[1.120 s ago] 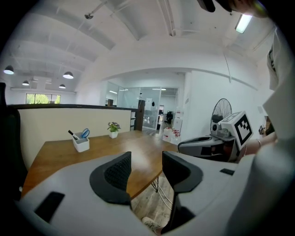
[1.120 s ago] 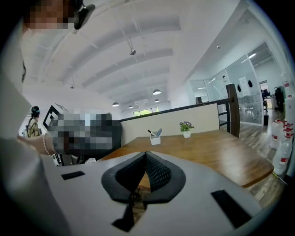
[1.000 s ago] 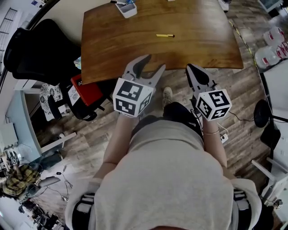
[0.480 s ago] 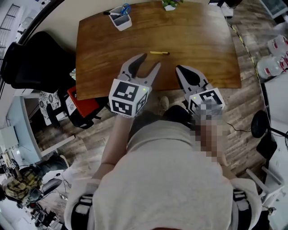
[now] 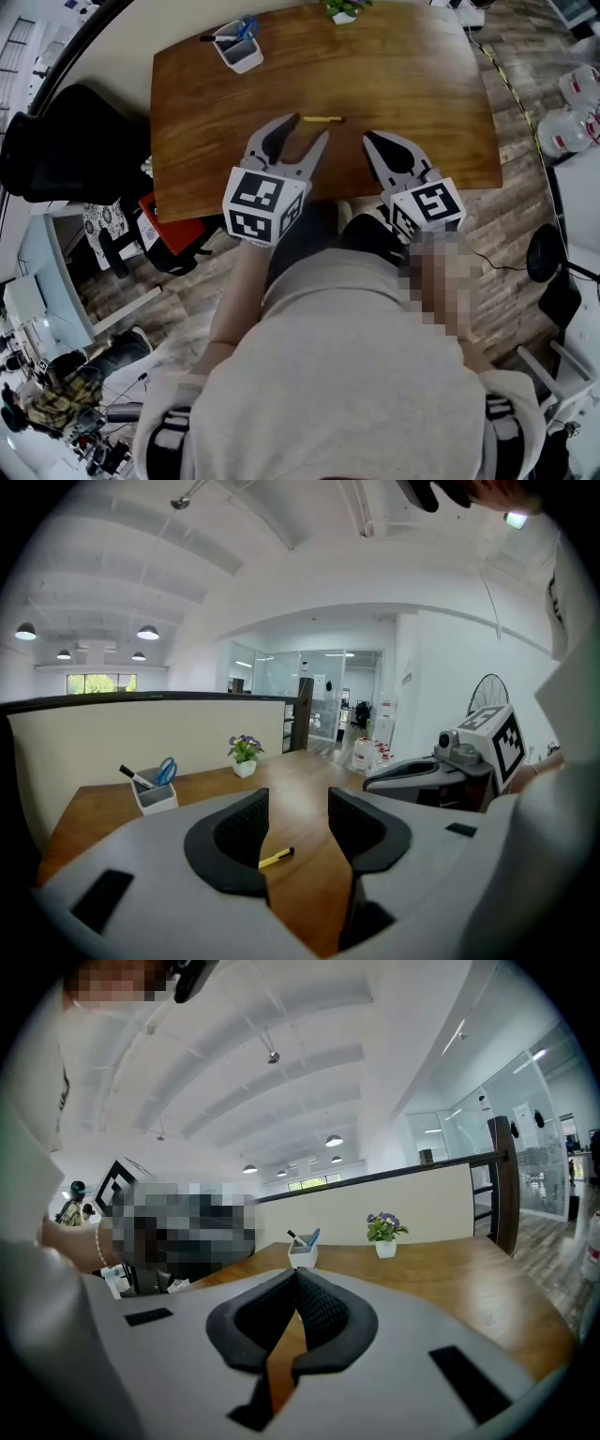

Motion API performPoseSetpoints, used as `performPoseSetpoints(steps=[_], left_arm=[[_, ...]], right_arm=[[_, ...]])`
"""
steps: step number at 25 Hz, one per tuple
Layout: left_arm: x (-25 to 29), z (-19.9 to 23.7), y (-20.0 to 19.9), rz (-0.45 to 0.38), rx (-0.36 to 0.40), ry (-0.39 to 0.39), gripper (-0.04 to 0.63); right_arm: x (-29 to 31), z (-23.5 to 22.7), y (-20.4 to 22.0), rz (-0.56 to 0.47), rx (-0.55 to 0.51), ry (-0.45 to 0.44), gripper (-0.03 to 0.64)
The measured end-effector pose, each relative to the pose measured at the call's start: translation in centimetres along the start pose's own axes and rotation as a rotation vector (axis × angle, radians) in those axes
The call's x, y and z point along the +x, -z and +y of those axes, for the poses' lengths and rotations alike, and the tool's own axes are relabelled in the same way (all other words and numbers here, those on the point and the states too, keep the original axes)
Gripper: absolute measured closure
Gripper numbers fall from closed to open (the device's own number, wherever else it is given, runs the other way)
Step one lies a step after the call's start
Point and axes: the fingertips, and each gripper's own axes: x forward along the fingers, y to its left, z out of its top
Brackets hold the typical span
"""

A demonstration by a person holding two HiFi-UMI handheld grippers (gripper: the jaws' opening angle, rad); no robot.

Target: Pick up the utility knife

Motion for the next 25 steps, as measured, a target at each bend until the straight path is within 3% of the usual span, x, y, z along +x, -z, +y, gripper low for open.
performPoseSetpoints(steps=[10,25], left_arm=[[3.3,0.8,-0.2,0.044,0.008,0.099,0.399],[4.9,2.8,-0.5,0.128,0.133,0.241,0.399]], right_arm=[[1.0,-2.3,-0.2,0.009,0.027,0.091,0.604],[3.5,-3.0,-1.0,-0.015,0.095,0.179,0.604]])
